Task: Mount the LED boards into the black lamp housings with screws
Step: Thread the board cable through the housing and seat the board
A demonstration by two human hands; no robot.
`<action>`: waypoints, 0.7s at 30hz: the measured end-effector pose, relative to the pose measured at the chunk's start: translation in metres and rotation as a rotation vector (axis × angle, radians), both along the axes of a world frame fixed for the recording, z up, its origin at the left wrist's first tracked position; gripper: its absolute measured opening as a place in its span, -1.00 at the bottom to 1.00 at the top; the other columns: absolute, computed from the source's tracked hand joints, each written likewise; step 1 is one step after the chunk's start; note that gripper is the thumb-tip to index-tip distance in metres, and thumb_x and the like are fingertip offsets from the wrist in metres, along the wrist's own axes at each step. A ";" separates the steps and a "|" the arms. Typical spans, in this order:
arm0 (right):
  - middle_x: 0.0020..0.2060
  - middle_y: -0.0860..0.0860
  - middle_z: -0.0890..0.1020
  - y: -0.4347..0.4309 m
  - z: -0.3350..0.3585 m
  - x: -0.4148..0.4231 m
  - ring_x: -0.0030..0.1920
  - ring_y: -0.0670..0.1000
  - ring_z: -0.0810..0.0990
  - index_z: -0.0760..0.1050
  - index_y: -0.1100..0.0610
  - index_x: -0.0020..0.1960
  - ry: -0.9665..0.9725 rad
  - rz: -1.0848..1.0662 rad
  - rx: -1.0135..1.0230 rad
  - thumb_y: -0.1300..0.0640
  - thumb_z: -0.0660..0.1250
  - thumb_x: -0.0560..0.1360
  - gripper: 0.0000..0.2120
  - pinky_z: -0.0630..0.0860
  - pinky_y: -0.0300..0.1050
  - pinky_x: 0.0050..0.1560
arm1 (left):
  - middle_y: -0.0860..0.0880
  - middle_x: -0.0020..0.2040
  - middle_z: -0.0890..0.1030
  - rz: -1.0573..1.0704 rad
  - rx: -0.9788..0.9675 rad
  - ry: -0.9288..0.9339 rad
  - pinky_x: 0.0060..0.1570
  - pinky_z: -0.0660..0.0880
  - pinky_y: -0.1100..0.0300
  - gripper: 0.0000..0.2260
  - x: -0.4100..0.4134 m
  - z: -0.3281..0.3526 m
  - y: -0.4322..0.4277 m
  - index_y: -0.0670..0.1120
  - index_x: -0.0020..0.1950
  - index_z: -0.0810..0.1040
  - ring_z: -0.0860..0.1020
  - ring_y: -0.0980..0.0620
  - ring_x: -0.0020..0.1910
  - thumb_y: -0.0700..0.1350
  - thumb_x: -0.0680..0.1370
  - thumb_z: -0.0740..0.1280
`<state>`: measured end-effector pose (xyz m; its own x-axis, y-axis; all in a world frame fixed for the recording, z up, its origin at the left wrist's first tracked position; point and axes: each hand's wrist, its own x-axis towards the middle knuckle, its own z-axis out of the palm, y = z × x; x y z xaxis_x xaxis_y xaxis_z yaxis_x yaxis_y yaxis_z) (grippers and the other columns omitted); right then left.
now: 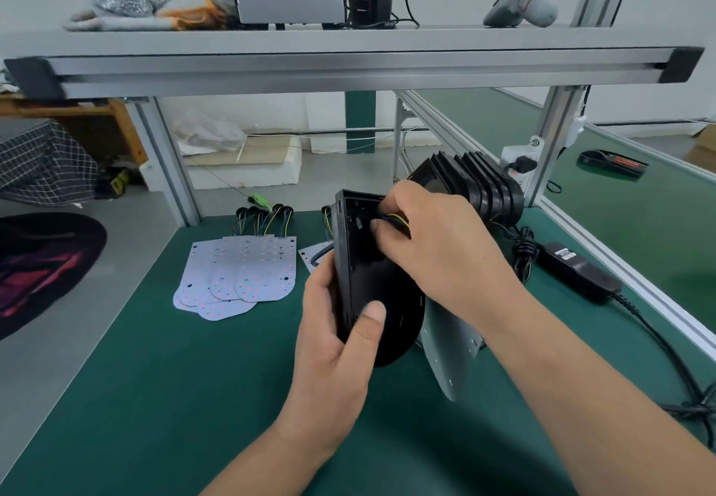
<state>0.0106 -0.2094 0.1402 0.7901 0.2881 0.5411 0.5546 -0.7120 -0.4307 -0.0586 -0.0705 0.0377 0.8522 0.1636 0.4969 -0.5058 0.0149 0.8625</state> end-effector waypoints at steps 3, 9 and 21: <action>-0.26 -0.14 0.65 0.003 -0.003 0.002 -0.21 -0.15 0.60 0.54 -0.05 0.02 0.131 0.029 0.195 -0.02 0.44 0.58 -0.90 0.51 -0.25 -0.22 | 0.00 0.47 0.52 0.020 0.013 -0.008 0.42 0.48 -0.07 -0.47 0.001 0.000 0.002 0.09 0.57 0.33 0.47 -0.15 0.48 -0.03 0.60 0.36; -0.15 -0.20 0.68 0.020 -0.012 0.000 -0.10 -0.18 0.64 0.56 -0.09 0.01 0.214 0.043 0.420 -0.08 0.55 0.50 -0.79 0.52 -0.34 -0.14 | 0.10 0.44 0.52 -0.008 -0.010 -0.003 0.43 0.47 0.05 -0.41 0.000 0.002 0.004 0.04 0.58 0.28 0.46 -0.05 0.49 -0.03 0.57 0.39; -0.31 -0.07 0.64 0.026 -0.004 -0.002 -0.25 -0.02 0.57 0.59 0.00 -0.08 0.139 -0.022 0.099 0.06 0.42 0.54 -0.96 0.48 -0.09 -0.24 | -0.02 0.32 0.66 -0.101 -0.069 0.050 0.24 0.53 0.25 -0.48 0.004 -0.001 0.011 0.10 0.49 0.47 0.61 0.03 0.31 -0.32 0.60 0.26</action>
